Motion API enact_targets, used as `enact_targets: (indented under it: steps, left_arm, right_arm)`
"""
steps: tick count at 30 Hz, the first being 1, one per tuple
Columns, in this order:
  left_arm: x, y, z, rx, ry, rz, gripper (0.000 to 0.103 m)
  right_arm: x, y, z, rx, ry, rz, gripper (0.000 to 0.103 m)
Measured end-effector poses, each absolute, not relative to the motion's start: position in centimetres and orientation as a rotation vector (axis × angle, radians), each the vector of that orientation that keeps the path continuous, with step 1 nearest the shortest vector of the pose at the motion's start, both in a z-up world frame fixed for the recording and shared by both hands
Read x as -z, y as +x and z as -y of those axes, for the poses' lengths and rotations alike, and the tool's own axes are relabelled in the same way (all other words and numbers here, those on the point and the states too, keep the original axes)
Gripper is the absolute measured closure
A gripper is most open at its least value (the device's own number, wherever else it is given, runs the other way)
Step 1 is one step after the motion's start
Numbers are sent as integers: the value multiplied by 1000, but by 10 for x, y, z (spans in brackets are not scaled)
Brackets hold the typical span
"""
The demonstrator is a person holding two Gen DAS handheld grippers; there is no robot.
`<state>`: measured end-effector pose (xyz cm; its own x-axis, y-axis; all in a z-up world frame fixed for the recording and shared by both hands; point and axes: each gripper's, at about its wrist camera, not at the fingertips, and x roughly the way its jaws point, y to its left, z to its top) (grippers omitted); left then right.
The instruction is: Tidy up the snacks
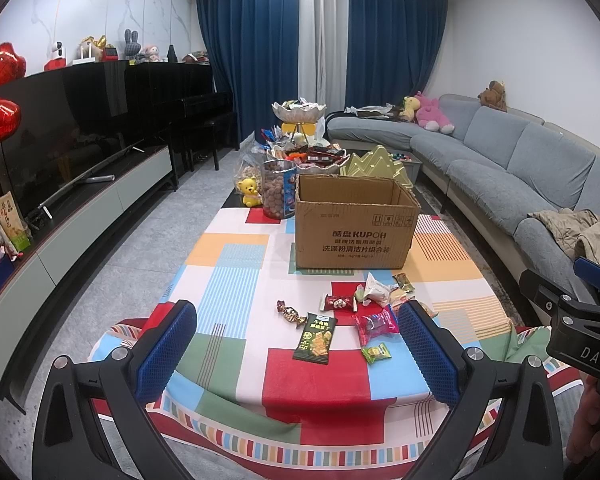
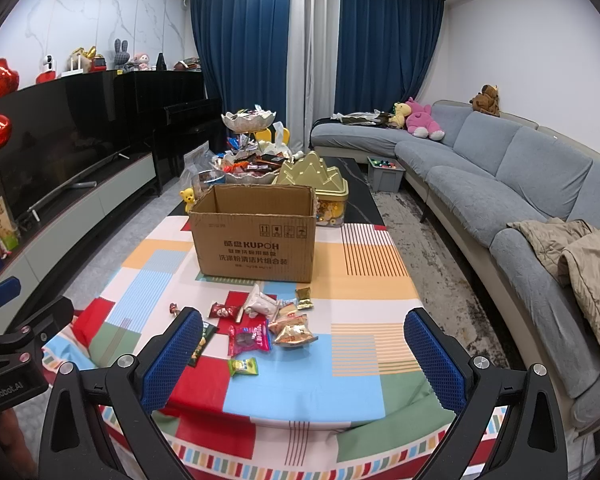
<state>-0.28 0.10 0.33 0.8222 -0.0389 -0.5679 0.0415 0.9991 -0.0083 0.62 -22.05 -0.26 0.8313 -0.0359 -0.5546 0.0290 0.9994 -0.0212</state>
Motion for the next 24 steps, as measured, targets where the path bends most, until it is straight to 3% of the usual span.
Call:
enact_targets:
  steps: [24]
  left_arm:
    - [-4, -3, 0, 42, 6, -601, 1]
  right_arm:
    - [0, 4, 220, 34, -12, -584, 1]
